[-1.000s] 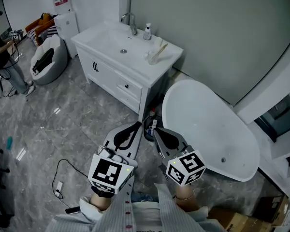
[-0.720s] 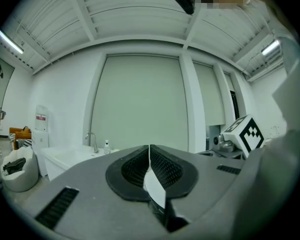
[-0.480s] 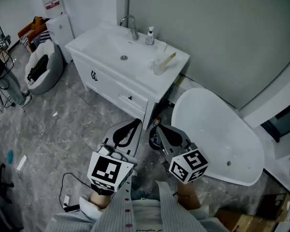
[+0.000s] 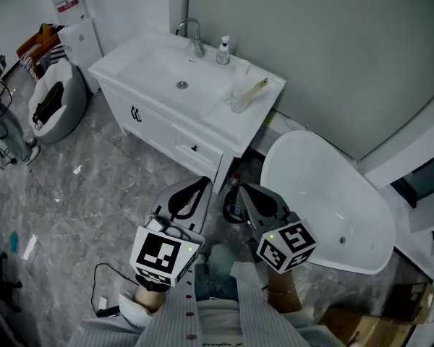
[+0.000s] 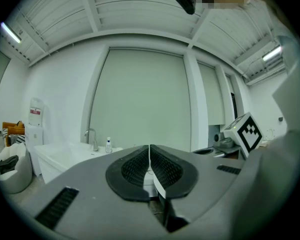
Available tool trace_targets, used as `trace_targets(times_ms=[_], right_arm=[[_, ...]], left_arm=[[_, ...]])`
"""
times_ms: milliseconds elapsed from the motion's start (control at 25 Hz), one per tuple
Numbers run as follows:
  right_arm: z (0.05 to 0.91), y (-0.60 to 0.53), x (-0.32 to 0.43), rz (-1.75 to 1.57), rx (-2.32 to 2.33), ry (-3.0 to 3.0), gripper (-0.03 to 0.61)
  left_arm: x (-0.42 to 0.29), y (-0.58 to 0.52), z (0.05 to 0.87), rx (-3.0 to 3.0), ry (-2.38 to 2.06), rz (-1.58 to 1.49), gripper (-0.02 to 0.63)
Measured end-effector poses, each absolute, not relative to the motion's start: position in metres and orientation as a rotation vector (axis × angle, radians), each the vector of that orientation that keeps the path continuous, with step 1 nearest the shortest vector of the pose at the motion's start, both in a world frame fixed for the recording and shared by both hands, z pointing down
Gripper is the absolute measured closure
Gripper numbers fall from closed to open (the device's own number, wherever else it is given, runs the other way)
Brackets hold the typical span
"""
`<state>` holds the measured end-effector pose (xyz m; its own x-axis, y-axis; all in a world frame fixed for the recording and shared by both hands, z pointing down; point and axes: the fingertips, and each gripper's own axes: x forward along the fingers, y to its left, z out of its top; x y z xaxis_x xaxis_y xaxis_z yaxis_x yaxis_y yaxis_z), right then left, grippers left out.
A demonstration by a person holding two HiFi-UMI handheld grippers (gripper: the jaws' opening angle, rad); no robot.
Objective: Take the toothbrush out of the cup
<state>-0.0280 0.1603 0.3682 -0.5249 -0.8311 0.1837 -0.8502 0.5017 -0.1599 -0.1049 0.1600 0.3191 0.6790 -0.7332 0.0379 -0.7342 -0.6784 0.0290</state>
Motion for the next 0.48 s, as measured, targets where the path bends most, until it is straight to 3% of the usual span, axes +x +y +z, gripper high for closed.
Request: trace_targets(times_ms=[480], right_arm=[[0.380,0.088,-0.024,0.383,1.495,-2.664,0.566]], left_arm=[[-0.104,0.091,0.329,2.838,-1.248,0.063,0.591]])
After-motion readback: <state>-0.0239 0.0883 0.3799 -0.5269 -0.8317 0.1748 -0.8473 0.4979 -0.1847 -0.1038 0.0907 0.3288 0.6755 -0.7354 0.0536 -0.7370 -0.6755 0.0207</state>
